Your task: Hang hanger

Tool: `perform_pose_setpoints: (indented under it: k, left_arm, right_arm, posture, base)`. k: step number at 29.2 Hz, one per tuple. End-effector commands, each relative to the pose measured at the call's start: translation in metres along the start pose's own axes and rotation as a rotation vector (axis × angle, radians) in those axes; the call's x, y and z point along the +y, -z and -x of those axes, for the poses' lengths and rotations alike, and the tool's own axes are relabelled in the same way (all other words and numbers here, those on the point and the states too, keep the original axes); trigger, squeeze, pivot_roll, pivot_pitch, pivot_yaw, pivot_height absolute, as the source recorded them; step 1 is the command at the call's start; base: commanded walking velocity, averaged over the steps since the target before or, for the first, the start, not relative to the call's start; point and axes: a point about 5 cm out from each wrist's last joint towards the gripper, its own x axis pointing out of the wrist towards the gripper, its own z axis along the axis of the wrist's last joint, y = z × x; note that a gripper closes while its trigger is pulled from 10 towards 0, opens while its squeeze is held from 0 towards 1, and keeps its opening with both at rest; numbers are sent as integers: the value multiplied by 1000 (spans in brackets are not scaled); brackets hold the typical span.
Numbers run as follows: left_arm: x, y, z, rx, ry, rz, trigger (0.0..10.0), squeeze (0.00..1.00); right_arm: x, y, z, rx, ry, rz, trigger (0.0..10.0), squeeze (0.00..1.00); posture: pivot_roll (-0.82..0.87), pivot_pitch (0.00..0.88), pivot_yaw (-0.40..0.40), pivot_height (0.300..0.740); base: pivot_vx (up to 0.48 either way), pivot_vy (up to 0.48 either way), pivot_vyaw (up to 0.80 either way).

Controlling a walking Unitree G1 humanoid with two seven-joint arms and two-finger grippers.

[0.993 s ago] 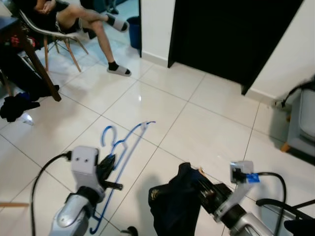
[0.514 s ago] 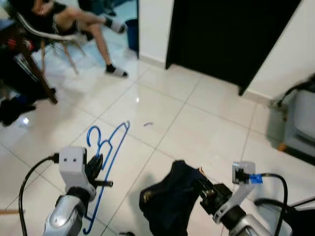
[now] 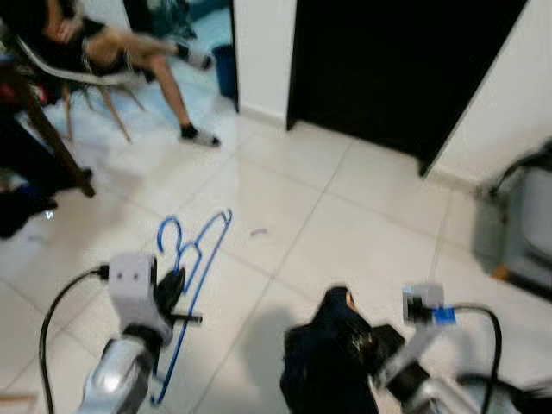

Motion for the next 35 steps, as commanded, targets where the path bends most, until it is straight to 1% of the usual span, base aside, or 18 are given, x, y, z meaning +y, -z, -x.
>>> perform_pose_setpoints:
  k: [1,7,9,12,13,15,18,20,21,22,23,24,25,26,28,35]
  left_arm:
    - [6,5,4,29,-21,-7,10000,0]
    - [6,4,3,27,-20,-10,10000,0]
    - [8,0,0,13,-19,-17,10000,0]
    - [9,-2,-1,7,-18,-20,10000,0]
    - [12,-7,-5,-11,-29,-26,10000,0]
    - [12,-7,-5,-11,-29,-26,10000,0]
    - [17,-19,-21,-57,-51,-31,10000,0]
    - [17,-19,-21,-57,-51,-31,10000,0]
    - [17,-20,-24,-62,-48,-32,10000,0]
    - [17,-20,-24,-62,-48,-32,10000,0]
    - [17,-20,-27,-63,-42,-35,10000,0]
    - [17,-20,-27,-63,-42,-35,10000,0]
    - [17,-19,-29,-62,-33,-41,10000,0]
    - [17,-19,-29,-62,-33,-41,10000,0]
    - [16,-17,-31,-57,-21,-52,10000,0]
    - [16,-16,-31,-55,-18,-55,10000,0]
  right_arm:
    - [6,-4,-1,-26,-34,8,10000,0]
    - [7,-4,0,-23,-38,16,10000,0]
    - [6,-4,0,-27,-36,2,10000,0]
    - [5,-5,0,-30,-34,-6,10000,0]
    - [2,-8,-1,-43,-16,-14,10000,0]
    - [2,-8,-1,-43,-16,-14,10000,0]
    - [-11,-20,-9,-98,51,12,10000,0]
    - [-11,-20,-9,-98,51,12,10000,0]
    - [-16,-25,-12,-112,79,33,10000,0]
    - [-16,-25,-12,-112,79,33,10000,0]
    - [-21,-28,-15,-122,105,47,10000,0]
    - [-21,-28,-15,-122,105,47,10000,0]
    - [-29,-32,-17,-126,141,68,10000,0]
    - [-29,-32,-17,-126,141,68,10000,0]
    - [-40,-35,-20,-131,186,86,10000,0]
    - [-43,-36,-20,-132,198,86,10000,0]
  posture:
    - [15,181,-7,740]
    - [15,181,-8,740]
    - [16,177,-9,740]
    - [16,177,-9,740]
    - [19,171,-9,740]
    - [19,171,-9,740]
    - [13,161,-1,740]
    - [13,161,-1,740]
    - [13,161,-1,740]
    - [13,161,-1,740]
    - [13,152,2,740]
    - [13,152,2,740]
    - [16,149,3,740]
    - [16,149,3,740]
    - [29,141,0,740]
    - [29,141,0,740]
  base:
    - [289,0,725]
    - [293,0,729]
    - [292,0,703]
    - [292,0,681]
    - [292,0,0]
    - [292,0,0]
    - [301,0,0]
    - [304,0,0]
    - [307,0,0]
    - [307,0,0]
    - [315,0,0]
    - [315,0,0]
    - [319,0,0]
    - [319,0,0]
    - [315,0,0]
    - [315,0,0]
